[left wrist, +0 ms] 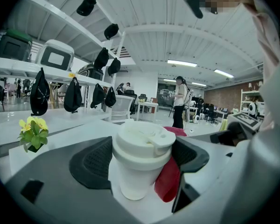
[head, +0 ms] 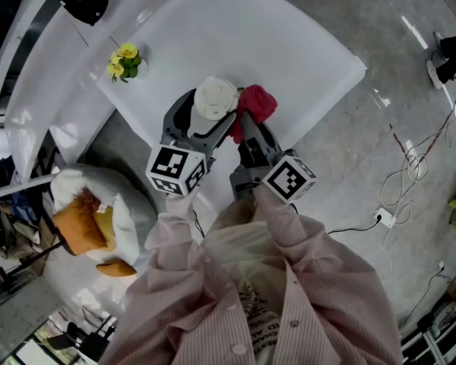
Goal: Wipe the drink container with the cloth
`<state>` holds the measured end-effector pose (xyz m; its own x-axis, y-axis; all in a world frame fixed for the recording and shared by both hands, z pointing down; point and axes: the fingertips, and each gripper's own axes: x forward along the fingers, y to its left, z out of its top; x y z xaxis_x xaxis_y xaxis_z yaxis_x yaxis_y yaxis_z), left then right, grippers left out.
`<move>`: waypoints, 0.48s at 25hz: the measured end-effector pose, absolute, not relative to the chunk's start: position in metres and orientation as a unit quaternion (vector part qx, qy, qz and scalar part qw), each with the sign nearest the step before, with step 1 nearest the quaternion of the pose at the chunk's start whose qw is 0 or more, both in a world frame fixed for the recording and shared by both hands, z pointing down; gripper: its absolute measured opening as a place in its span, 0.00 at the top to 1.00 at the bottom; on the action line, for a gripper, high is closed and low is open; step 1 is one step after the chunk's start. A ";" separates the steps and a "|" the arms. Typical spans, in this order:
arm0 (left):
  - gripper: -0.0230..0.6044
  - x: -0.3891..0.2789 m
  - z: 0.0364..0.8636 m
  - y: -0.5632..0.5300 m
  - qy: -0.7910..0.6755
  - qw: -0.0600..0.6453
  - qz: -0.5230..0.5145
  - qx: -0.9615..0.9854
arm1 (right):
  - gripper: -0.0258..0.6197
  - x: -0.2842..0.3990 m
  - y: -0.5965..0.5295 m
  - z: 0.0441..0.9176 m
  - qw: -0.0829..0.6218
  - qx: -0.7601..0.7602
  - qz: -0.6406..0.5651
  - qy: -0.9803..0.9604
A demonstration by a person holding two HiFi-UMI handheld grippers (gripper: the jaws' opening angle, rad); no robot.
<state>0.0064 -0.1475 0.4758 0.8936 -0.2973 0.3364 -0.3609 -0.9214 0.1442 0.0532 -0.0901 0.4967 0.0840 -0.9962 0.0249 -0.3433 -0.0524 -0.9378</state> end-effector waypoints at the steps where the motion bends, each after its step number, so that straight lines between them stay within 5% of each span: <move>1: 0.35 0.006 0.476 -0.148 -0.170 0.102 0.156 0.968 | 0.90 0.053 -0.091 0.499 0.414 -0.609 -0.396 0.549; 12: 0.35 0.006 0.478 -0.150 -0.170 0.101 0.155 0.968 | 0.90 0.053 -0.099 0.529 0.402 -0.613 -0.420 0.535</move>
<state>0.0057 -0.1499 0.4779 0.8941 -0.2976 0.3347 -0.3603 -0.9218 0.1429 0.0532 -0.0988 0.5294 0.0746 -0.9935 0.0857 -0.3179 -0.1051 -0.9423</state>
